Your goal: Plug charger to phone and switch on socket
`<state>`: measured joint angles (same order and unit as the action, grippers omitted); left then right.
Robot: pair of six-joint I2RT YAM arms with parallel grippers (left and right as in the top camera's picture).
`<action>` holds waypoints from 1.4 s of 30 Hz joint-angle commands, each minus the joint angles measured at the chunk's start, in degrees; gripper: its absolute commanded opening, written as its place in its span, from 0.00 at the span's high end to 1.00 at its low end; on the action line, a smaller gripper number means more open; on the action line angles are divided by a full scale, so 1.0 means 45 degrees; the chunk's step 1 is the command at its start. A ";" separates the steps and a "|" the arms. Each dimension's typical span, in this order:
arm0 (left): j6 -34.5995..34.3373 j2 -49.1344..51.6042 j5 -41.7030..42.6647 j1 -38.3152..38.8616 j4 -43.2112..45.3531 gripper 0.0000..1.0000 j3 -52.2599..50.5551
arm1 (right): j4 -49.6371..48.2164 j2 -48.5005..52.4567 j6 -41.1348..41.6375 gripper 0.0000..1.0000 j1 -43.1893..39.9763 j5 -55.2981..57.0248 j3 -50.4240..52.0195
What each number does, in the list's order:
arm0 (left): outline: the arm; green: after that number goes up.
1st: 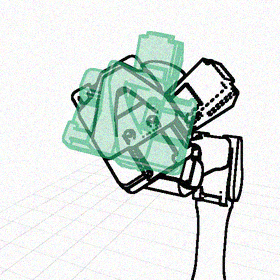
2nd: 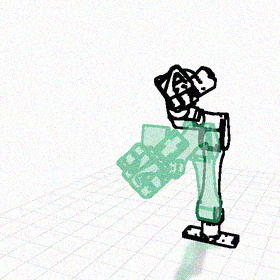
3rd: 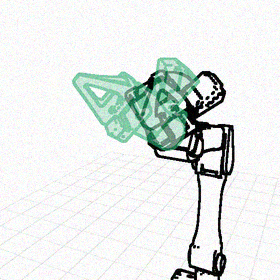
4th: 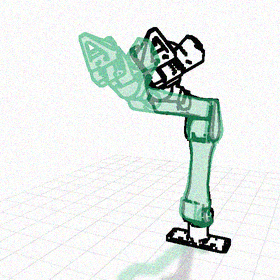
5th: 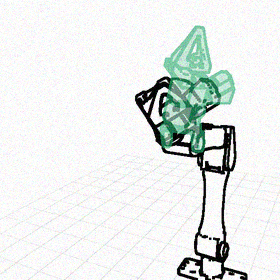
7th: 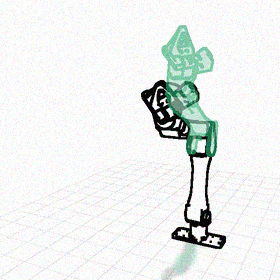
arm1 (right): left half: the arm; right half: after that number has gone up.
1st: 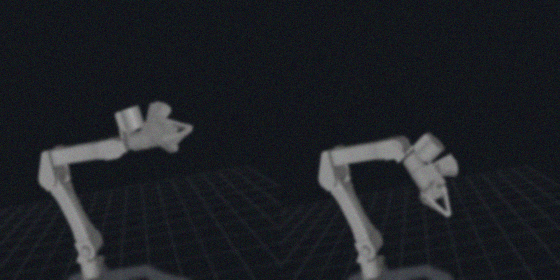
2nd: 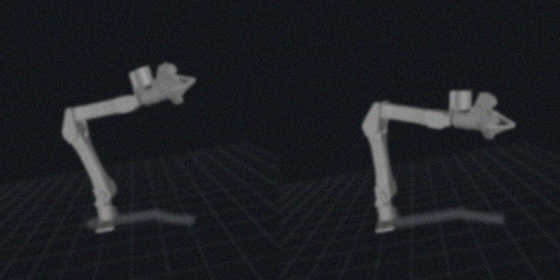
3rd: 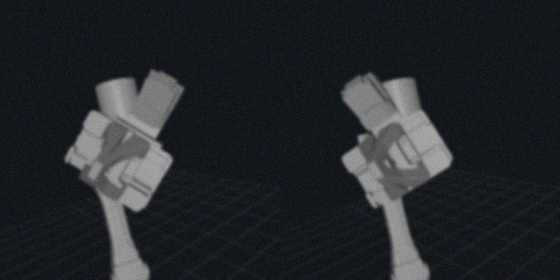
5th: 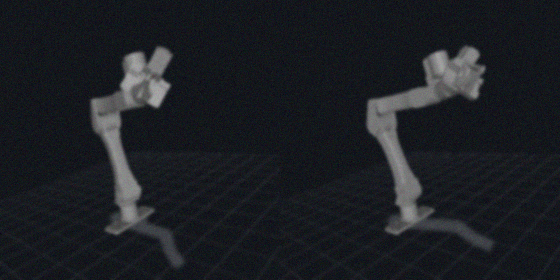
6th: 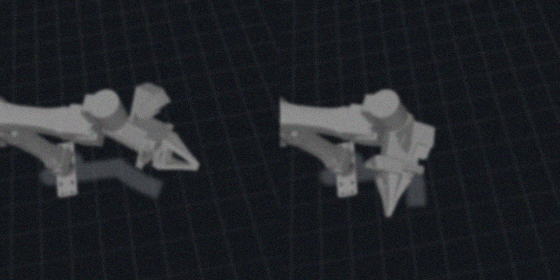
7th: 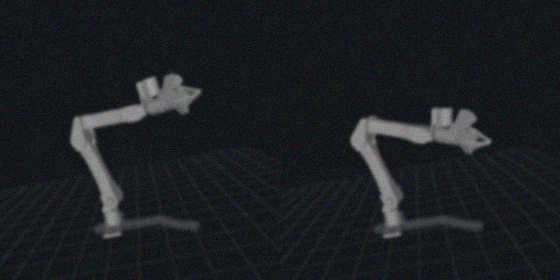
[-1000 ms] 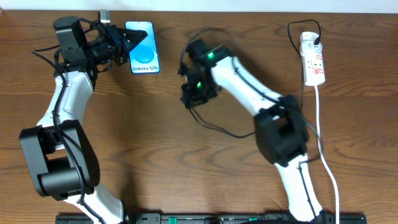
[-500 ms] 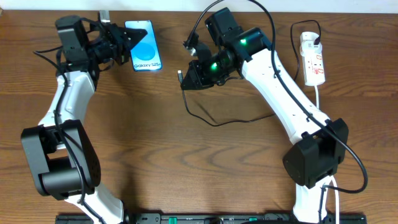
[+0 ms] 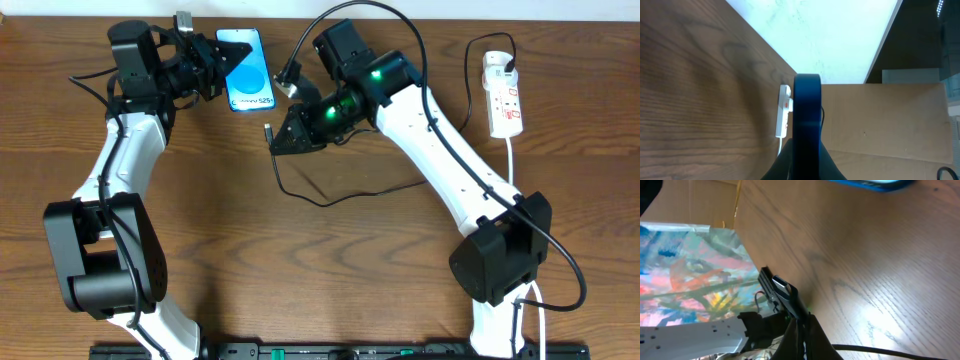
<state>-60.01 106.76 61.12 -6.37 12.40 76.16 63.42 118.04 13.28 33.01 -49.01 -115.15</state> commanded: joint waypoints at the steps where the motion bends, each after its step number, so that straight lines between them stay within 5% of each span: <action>1: -0.0068 -0.0058 0.0209 -0.0005 0.0136 0.93 0.0155 | -0.0151 0.0083 0.0335 0.99 0.0102 -0.0549 0.0039; 42: -0.0058 -0.0058 0.1336 -0.0005 0.1418 0.93 0.0155 | -0.2346 0.1088 0.1481 0.99 -0.0316 -0.2152 0.0121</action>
<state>-60.18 106.76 65.69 -6.37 18.22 76.16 52.99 122.89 19.33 31.51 -56.58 -114.89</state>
